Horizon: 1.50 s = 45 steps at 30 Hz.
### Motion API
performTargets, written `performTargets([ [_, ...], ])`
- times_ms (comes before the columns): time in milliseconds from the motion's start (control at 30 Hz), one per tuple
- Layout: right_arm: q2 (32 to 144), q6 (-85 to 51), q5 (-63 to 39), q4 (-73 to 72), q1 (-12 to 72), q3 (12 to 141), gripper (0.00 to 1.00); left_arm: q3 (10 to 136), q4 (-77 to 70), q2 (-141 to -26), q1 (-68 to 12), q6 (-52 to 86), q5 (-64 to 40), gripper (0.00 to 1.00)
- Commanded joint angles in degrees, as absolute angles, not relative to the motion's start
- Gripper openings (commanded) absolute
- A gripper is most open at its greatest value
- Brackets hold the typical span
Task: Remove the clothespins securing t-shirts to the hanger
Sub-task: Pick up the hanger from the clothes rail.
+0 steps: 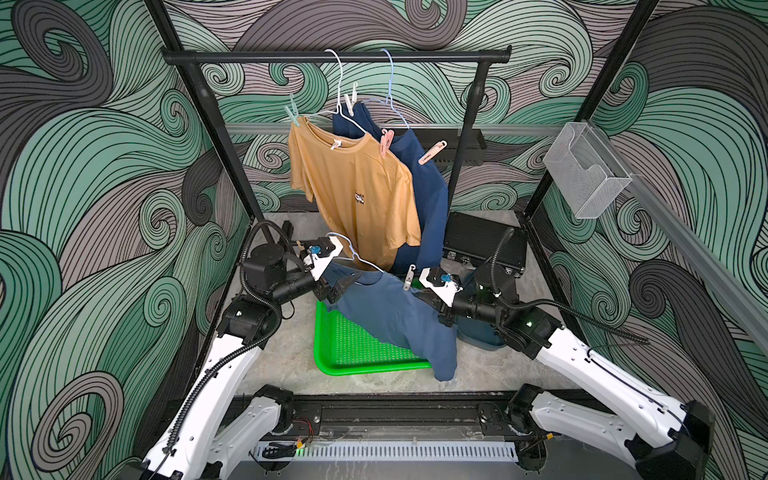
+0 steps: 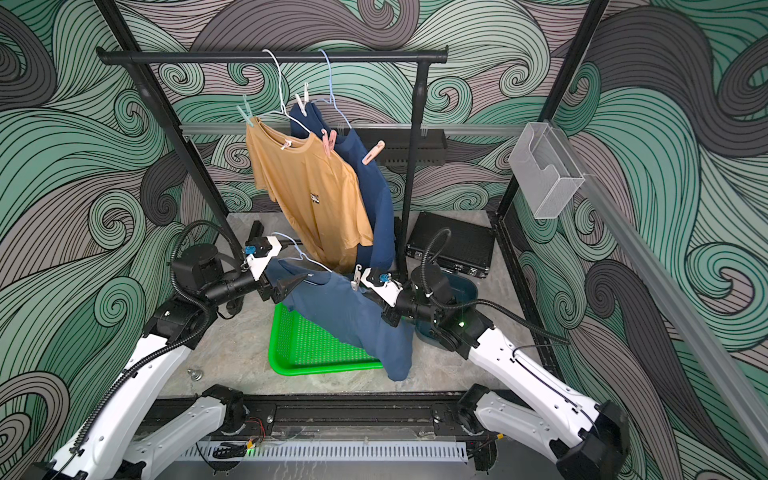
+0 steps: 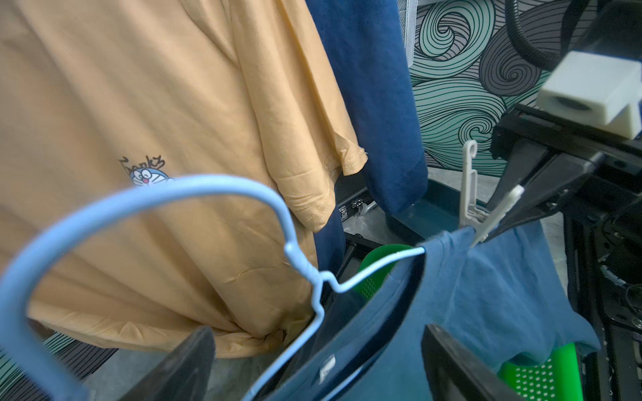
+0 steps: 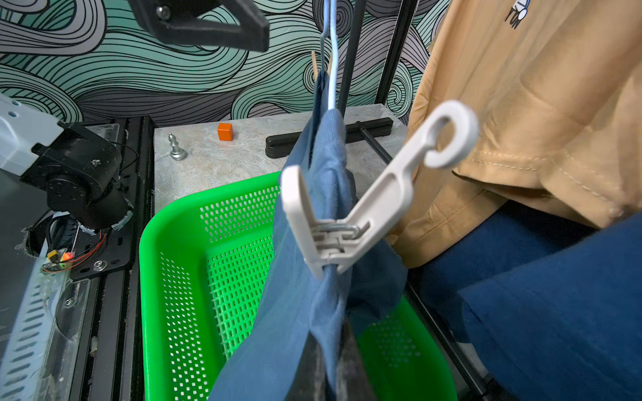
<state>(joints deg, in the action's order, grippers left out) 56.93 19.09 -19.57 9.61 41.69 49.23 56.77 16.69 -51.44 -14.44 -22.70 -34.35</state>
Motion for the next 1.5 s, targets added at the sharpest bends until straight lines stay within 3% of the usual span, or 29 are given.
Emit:
performTargets([
  [0,56.51,19.78,-20.43,5.82,41.31,50.01,0.00,57.46,17.60,-51.75,-14.46,-24.20,-37.22,0.90],
  [167,56.76,19.71,-21.13,5.82,41.24,50.38,0.00,57.27,17.14,-52.72,-14.52,-24.95,-36.79,0.81],
  [333,57.72,19.62,-21.09,5.75,40.97,50.74,0.00,56.48,15.78,-50.21,-14.55,-23.60,-37.31,0.87],
  [600,58.61,19.09,-20.81,5.15,39.36,51.50,0.00,56.40,25.60,-43.88,-14.43,-30.78,-27.66,0.88],
  [767,58.87,19.10,-21.30,5.26,39.18,51.28,0.00,55.05,21.91,-43.22,-14.46,-26.48,-29.90,0.88],
  [967,59.15,17.58,-21.45,3.94,39.20,50.86,0.00,55.31,10.90,-48.86,-14.56,-11.71,-33.69,0.73],
  [1467,60.20,18.22,-22.15,3.24,39.20,50.41,0.00,54.66,-3.96,-54.00,-15.94,1.61,-32.97,0.55],
])
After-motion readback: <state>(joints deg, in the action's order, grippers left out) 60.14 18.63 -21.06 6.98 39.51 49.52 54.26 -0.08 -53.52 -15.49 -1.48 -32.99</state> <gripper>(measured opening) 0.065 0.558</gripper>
